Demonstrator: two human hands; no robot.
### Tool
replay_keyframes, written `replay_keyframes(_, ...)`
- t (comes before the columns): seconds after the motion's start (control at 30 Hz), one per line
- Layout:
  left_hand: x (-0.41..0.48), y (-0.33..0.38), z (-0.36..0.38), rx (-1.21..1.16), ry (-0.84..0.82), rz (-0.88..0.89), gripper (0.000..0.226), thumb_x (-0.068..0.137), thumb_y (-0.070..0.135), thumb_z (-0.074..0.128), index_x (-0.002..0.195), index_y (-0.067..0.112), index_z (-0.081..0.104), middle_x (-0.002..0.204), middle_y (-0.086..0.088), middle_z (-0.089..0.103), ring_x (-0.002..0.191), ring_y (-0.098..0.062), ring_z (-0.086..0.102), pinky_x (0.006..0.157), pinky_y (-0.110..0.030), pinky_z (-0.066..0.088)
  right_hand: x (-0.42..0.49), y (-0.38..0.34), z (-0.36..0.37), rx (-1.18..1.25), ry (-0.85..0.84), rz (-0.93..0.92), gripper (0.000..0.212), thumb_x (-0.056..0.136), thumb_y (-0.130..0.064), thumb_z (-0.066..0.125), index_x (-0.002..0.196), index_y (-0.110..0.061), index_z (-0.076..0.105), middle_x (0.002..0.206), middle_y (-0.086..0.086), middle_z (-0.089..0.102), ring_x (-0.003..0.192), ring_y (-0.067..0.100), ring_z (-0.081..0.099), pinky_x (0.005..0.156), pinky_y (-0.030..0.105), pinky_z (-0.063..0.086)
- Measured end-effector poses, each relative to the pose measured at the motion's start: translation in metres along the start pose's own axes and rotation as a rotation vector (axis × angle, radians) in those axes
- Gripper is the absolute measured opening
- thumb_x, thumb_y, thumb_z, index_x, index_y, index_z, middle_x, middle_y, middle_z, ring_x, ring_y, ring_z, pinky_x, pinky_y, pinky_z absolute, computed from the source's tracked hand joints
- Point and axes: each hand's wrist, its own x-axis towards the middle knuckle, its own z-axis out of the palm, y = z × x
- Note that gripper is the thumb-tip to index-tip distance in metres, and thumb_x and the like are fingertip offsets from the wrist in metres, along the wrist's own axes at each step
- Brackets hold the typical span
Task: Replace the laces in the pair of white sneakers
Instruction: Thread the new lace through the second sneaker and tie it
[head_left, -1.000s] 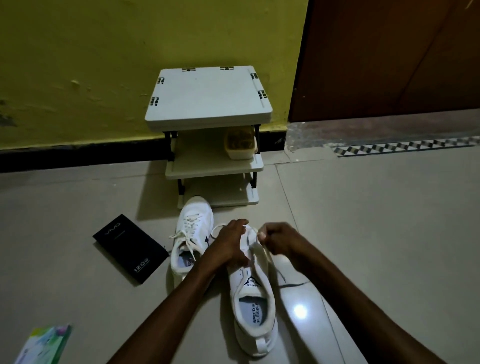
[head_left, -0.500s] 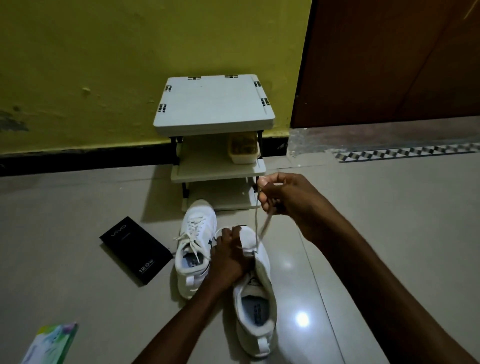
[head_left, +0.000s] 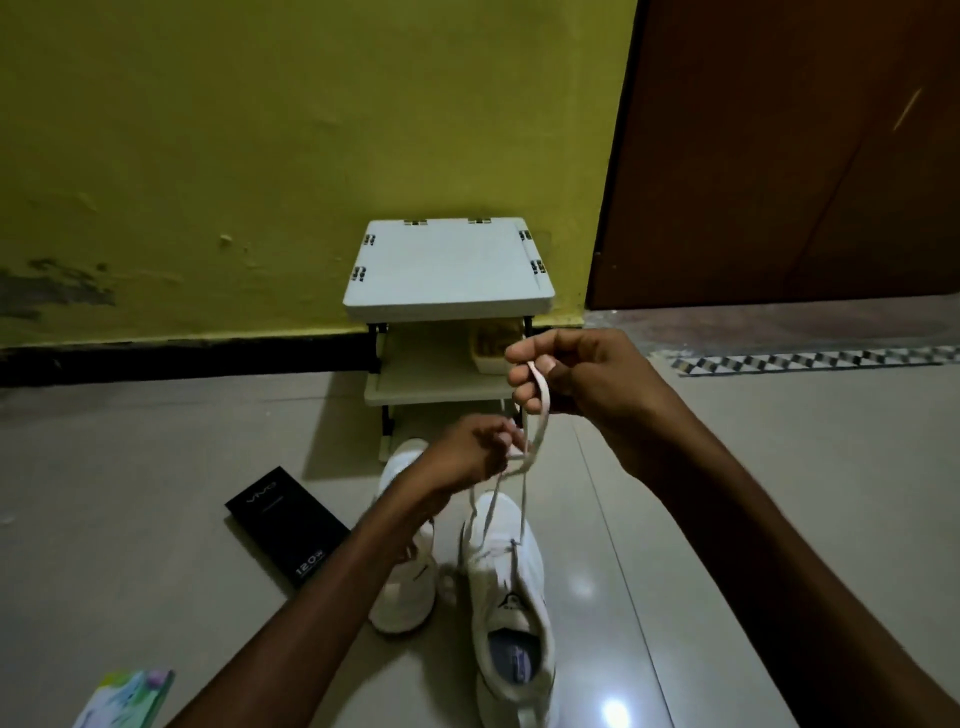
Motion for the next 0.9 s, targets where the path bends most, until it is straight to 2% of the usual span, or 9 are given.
replay_keyframes(0.1, -0.014, 0.042, -0.028, -0.126, -0.006, 0.016, 0.025, 0.102, 0.013, 0.045, 0.105, 0.004, 0.068, 0.072, -0.002, 0.063, 0.058, -0.007, 0.049, 0.050, -0.014, 0.039, 0.001, -0.014, -0.004, 0.003, -0.031, -0.059, 0.022, 0.090, 0.006, 0.054, 0.105, -0.002, 0.068, 0.091, 0.013, 0.072, 0.080, 0.019, 0.071, 0.069, 0.024, 0.057)
replay_keyframes(0.2, -0.025, 0.065, -0.046, -0.227, 0.047, 0.033, 0.022, 0.101, 0.016, 0.049, 0.106, 0.005, 0.067, 0.065, 0.002, 0.059, 0.055, -0.004, 0.049, 0.049, -0.014, 0.039, 0.001, -0.022, -0.001, -0.022, -0.018, -0.117, 0.019, 0.084, -0.002, 0.066, 0.102, -0.006, 0.070, 0.088, 0.010, 0.074, 0.081, 0.020, 0.073, 0.067, 0.021, 0.056)
replay_keyframes(0.3, -0.034, 0.082, -0.056, -0.308, 0.092, 0.046, 0.019, 0.099, 0.022, 0.053, 0.102, 0.008, 0.067, 0.064, 0.001, 0.057, 0.051, -0.003, 0.047, 0.049, -0.014, 0.040, 0.003, -0.029, 0.003, -0.041, 0.035, -0.168, 0.013, 0.086, -0.007, 0.065, 0.097, -0.009, 0.071, 0.082, 0.007, 0.075, 0.074, 0.018, 0.073, 0.061, 0.019, 0.054)
replay_keyframes(0.4, -0.043, 0.100, -0.066, -0.435, 0.102, 0.072, 0.018, 0.100, 0.016, 0.052, 0.102, 0.004, 0.066, 0.063, 0.001, 0.056, 0.049, -0.004, 0.045, 0.051, -0.015, 0.041, 0.006, -0.039, 0.002, -0.149, 0.084, -0.269, 0.011, 0.089, -0.011, 0.064, 0.094, -0.011, 0.073, 0.075, 0.007, 0.074, 0.066, 0.018, 0.071, 0.057, 0.019, 0.053)
replay_keyframes(0.53, -0.050, 0.130, -0.088, -0.582, 0.100, 0.150, 0.021, 0.101, 0.009, 0.047, 0.092, 0.005, 0.065, 0.067, -0.001, 0.062, 0.053, -0.006, 0.052, 0.052, -0.016, 0.048, 0.012, -0.063, -0.006, -0.157, 0.116, -0.323, 0.014, 0.093, -0.013, 0.058, 0.093, -0.010, 0.072, 0.074, 0.009, 0.072, 0.066, 0.021, 0.070, 0.059, 0.023, 0.056)
replay_keyframes(0.7, -0.063, 0.163, -0.110, -0.568, 0.088, 0.208, 0.026, 0.103, 0.008, 0.038, 0.102, 0.001, 0.063, 0.079, -0.008, 0.071, 0.066, -0.013, 0.066, 0.064, -0.023, 0.056, 0.018, -0.092, -0.012, -0.186, 0.137, -0.378, 0.017, 0.091, -0.023, 0.059, 0.090, -0.013, 0.072, 0.071, 0.007, 0.070, 0.060, 0.014, 0.064, 0.055, 0.020, 0.050)
replay_keyframes(0.77, -0.067, 0.170, -0.114, -0.537, 0.087, 0.240, 0.027, 0.101, -0.002, 0.038, 0.105, -0.001, 0.064, 0.084, -0.010, 0.072, 0.074, -0.014, 0.069, 0.069, -0.024, 0.058, 0.020, -0.099, -0.011, -0.224, 0.165, -0.415, 0.017, 0.089, -0.028, 0.061, 0.086, -0.017, 0.073, 0.070, 0.004, 0.069, 0.059, 0.010, 0.061, 0.054, 0.020, 0.049)
replay_keyframes(0.83, -0.069, 0.172, -0.116, -0.512, 0.097, 0.283, 0.030, 0.095, -0.013, 0.040, 0.106, -0.001, 0.066, 0.092, -0.013, 0.073, 0.082, -0.017, 0.071, 0.077, -0.026, 0.059, 0.021, -0.102, -0.009, -0.261, 0.195, -0.434, 0.015, 0.087, -0.031, 0.063, 0.082, -0.021, 0.072, 0.071, 0.002, 0.068, 0.060, 0.008, 0.060, 0.054, 0.021, 0.049)
replay_keyframes(0.9, -0.071, 0.174, -0.118, -0.508, 0.112, 0.332, 0.027, 0.089, -0.012, 0.052, 0.108, 0.000, 0.067, 0.097, -0.014, 0.074, 0.089, -0.020, 0.072, 0.079, -0.027, 0.059, 0.023, -0.104, -0.007, -0.263, 0.214, -0.442, 0.013, 0.086, -0.032, 0.064, 0.081, -0.022, 0.072, 0.074, 0.001, 0.067, 0.063, 0.009, 0.061, 0.054, 0.022, 0.050)
